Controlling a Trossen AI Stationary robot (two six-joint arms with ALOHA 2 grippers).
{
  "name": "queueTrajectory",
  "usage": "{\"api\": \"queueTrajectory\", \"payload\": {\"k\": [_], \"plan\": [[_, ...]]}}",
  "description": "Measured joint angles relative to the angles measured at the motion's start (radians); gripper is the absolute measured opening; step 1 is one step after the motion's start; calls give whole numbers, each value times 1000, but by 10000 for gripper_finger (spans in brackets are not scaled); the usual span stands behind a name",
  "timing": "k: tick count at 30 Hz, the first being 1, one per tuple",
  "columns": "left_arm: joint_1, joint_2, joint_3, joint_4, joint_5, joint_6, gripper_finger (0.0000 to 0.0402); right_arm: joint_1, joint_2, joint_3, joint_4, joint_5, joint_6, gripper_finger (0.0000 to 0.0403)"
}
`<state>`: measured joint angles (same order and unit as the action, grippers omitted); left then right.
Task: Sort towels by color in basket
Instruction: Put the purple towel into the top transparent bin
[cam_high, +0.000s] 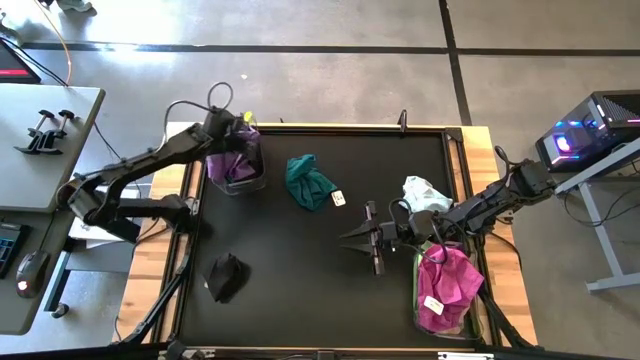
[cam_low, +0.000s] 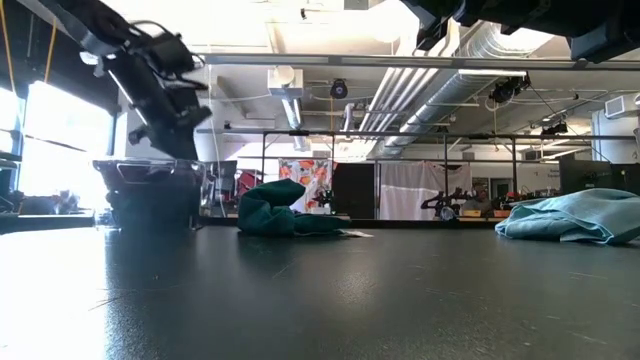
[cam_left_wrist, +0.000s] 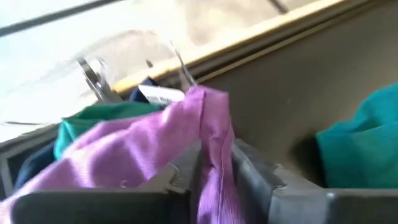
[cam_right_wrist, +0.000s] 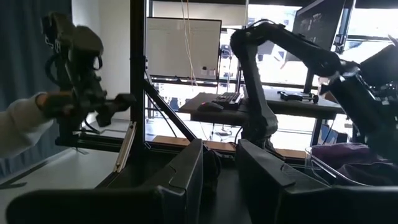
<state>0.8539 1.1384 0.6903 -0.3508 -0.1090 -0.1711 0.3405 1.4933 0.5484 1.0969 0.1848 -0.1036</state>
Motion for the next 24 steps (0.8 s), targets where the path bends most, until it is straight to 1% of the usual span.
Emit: {"api": "queueTrajectory", "payload": {"k": [2, 4, 6, 8, 11, 13, 16, 21, 24], "plan": [[4, -50, 0, -12, 10, -17, 93, 0, 0, 0, -1, 0, 0, 94], [4, -99, 2, -53, 11, -67, 110, 0, 0, 0, -1, 0, 0, 94], [3, -141, 2, -117, -11, -114, 119, 0, 0, 0, -2, 0, 0, 94], [2, -176, 2, -202, -92, -165, 119, 0, 0, 0, -2, 0, 0, 94], [-8, -187, 2, -335, -258, -237, 107, 0, 0, 0, -2, 0, 0, 94], [-11, -176, 0, -379, -313, -267, 94, 0, 0, 0, -1, 0, -1, 94], [-11, -141, -28, -344, -315, -270, 72, 0, 0, 0, -1, 0, -6, 94], [-11, -40, -106, -195, -263, -271, 37, 0, 0, 0, -1, 0, -6, 94], [-12, 28, -133, -109, -234, -264, 23, 0, 0, 0, -1, 10, -7, 94]]}}
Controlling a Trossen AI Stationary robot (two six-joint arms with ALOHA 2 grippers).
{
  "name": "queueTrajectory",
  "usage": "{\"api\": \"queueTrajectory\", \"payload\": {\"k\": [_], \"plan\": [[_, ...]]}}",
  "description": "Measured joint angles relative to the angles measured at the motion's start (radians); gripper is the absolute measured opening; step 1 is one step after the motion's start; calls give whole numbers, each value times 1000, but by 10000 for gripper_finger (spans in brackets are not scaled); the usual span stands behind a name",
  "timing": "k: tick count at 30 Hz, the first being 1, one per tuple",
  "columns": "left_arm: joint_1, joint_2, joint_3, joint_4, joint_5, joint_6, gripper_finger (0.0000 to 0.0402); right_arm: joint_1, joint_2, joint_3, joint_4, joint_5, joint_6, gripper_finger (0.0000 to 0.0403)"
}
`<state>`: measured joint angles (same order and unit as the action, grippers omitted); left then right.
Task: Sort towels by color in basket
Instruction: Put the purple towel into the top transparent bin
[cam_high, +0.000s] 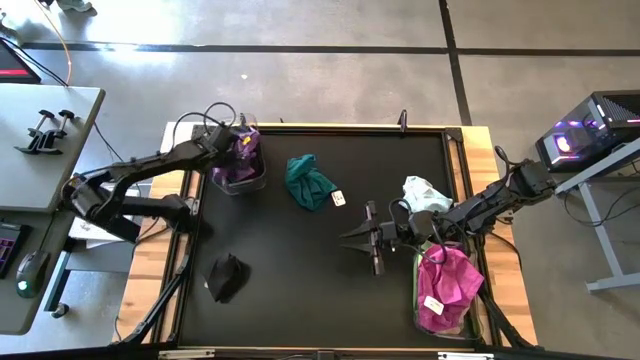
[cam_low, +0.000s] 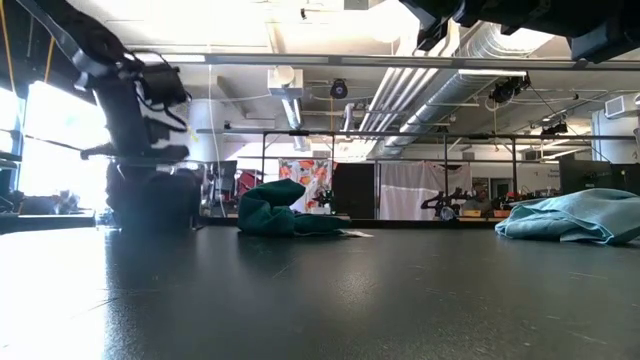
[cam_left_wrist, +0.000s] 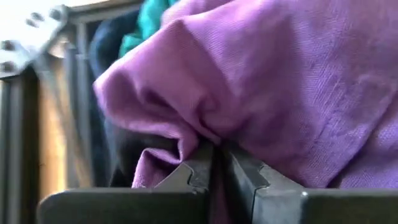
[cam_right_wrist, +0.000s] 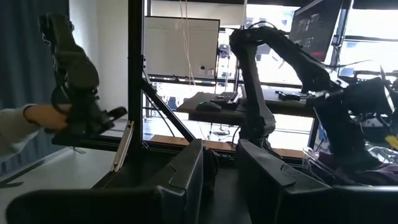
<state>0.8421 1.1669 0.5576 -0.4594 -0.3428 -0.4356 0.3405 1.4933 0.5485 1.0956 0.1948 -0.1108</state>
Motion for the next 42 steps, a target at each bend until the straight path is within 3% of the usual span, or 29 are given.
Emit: {"api": "queueTrajectory", "payload": {"k": [5, 12, 20, 28, 32, 36, 39, 42], "plan": [[14, 86, 5, 52, 12, 76, 12, 0, 0, 0, 0, 6, 1, 94], [70, 101, 56, -27, 45, 169, 22, 0, 0, 0, 0, 7, 1, 94], [72, 88, 170, -168, 69, 234, 69, 0, 0, 0, 0, 10, 0, 94], [56, -10, 299, -363, 185, 273, 115, -1, 0, 0, 0, 10, 5, 94], [-31, -93, 287, -386, 274, 250, 117, -1, 0, 0, 0, 10, 6, 94], [-200, -161, 260, -396, 339, 208, 117, -1, 0, 0, 0, 10, 6, 94], [-331, -187, 233, -399, 293, 144, 117, -2, 0, 0, 0, 10, 6, 94], [-411, -189, 198, -413, 149, 94, 117, -2, 0, 0, 0, 9, 6, 94]]}}
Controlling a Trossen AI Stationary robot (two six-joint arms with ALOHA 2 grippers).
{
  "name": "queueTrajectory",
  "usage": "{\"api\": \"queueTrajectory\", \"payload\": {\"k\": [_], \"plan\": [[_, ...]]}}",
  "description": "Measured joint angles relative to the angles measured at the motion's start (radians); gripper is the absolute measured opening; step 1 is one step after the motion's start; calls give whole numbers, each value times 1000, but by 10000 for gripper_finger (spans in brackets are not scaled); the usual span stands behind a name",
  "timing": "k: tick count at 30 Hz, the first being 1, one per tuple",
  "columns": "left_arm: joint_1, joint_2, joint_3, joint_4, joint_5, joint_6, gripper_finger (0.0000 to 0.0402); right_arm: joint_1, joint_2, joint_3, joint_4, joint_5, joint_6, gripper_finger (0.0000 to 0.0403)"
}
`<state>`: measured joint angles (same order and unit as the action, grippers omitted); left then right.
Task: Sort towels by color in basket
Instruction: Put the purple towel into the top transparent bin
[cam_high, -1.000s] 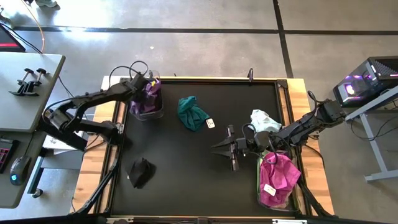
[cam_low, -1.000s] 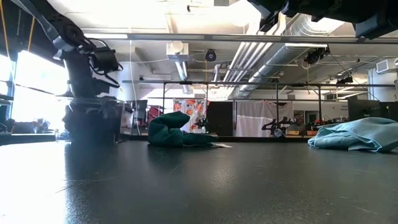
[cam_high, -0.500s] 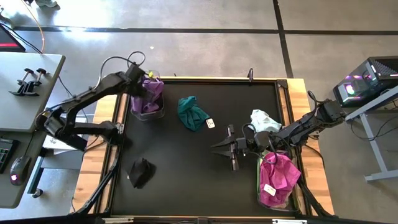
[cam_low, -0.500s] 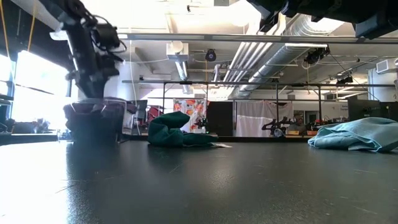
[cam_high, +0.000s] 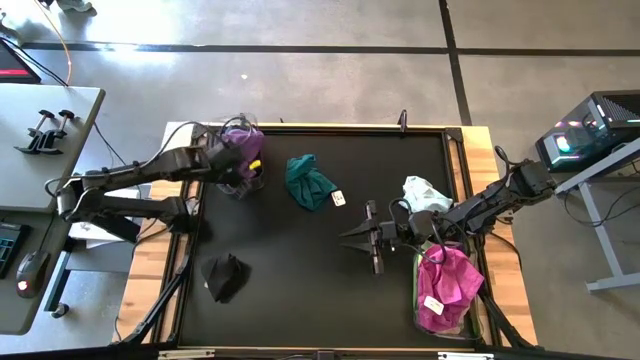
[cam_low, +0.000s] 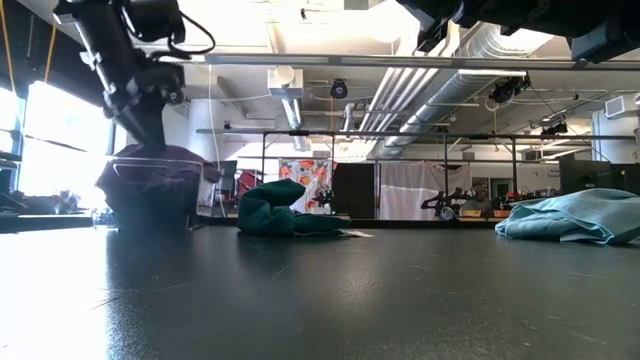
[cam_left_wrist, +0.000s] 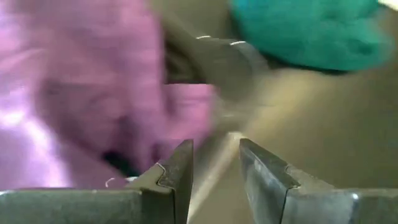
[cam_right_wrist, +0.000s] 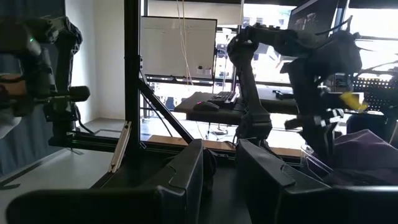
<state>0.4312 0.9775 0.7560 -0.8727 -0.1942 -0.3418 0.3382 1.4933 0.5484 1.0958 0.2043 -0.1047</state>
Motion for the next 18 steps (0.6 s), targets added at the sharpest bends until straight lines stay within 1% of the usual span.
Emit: {"api": "queueTrajectory", "payload": {"k": [2, 4, 5, 7, 9, 12, 15, 18], "plan": [[-20, 4, -21, 3, -103, -33, 117, 0, 0, 0, 0, 0, 0, 94], [-19, 7, -34, 6, -174, -68, 118, 0, 0, 0, 0, 0, 0, 94], [-15, 7, -39, 6, -197, -72, 118, 0, 0, 0, 0, 0, 0, 94], [-10, 6, -39, 8, -210, -63, 120, 0, 0, 0, 1, 0, 0, 94], [-11, 4, -27, 8, -193, -51, 122, 0, 0, 0, 0, 0, -5, 94], [-34, -2, -14, 21, -129, -40, 122, -6, 0, 0, 0, 1, -4, 94], [-65, -1, -19, 65, -45, 16, 122, -13, 0, 0, 0, 2, 0, 94], [-89, 10, -55, 158, 62, 37, 122, -13, 0, 0, -1, 2, 3, 94]]}}
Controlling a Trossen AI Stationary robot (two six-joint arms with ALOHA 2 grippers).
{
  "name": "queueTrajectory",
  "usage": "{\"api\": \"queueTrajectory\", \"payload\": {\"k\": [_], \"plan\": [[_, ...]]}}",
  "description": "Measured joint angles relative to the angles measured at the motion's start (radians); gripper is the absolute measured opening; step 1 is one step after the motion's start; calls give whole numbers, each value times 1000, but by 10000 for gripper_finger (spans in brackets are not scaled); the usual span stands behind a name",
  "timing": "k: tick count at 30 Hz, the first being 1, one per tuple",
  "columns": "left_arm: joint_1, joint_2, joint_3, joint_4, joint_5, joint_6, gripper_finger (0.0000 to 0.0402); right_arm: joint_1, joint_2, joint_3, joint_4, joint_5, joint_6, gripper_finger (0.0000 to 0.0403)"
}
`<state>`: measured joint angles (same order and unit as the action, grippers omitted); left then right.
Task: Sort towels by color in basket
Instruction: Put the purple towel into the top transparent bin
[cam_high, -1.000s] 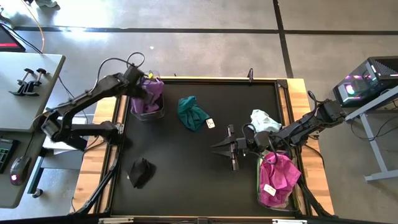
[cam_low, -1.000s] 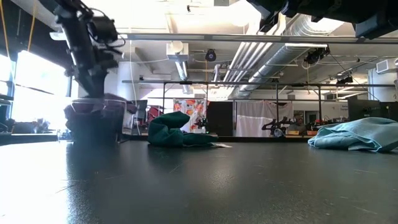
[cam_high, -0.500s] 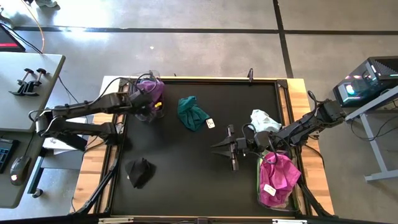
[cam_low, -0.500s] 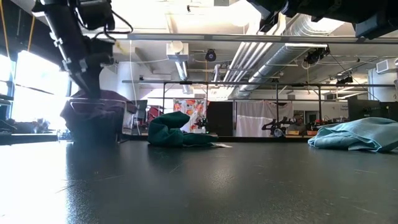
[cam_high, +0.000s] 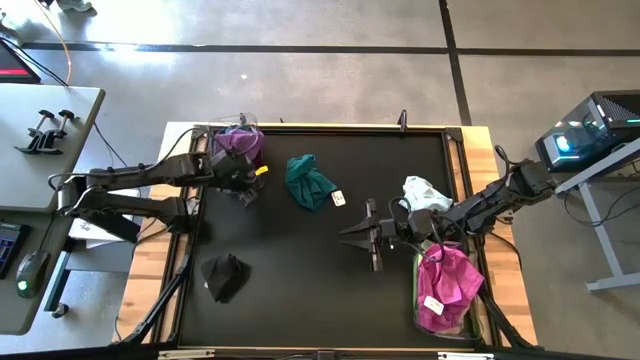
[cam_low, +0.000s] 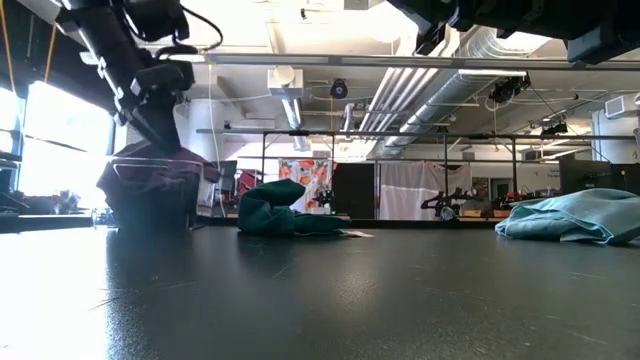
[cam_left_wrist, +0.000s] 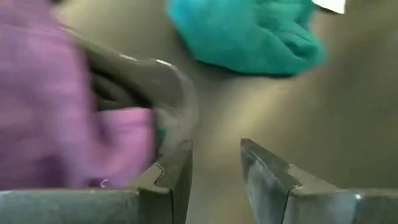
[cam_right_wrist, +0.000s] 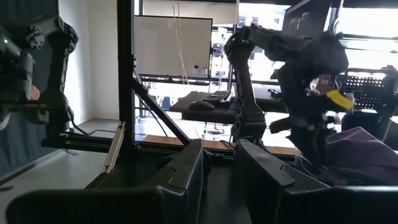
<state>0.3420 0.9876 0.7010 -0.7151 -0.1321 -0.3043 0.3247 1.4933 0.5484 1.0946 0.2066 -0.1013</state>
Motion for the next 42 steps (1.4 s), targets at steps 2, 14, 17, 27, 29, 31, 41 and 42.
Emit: {"api": "queueTrajectory", "payload": {"k": [2, 14, 17, 27, 29, 31, 41, 42], "plan": [[-13, 10, -30, 42, 32, -4, 122, 0, 0, 0, 0, 0, 0, 94], [-14, 19, -46, -149, -129, -136, 121, -2, 0, 0, 1, 0, 15, 94], [-14, -7, 3, -244, -192, -154, 121, -4, 0, 0, 0, 0, 15, 94], [-13, -71, 121, -305, -233, -158, 121, -4, 0, 0, 0, 0, 15, 94], [-12, -72, 121, -312, -228, -154, 121, -4, 0, 0, -6, 0, 15, 94], [-12, -71, 121, -322, -226, -151, 121, -4, 0, 0, -9, 0, 15, 94], [-12, -72, 110, -479, -151, -203, 122, -4, 0, 0, -15, 0, 25, 94], [-12, -72, 110, -488, -156, -209, 122, -4, 0, 0, -15, 0, 25, 94]]}}
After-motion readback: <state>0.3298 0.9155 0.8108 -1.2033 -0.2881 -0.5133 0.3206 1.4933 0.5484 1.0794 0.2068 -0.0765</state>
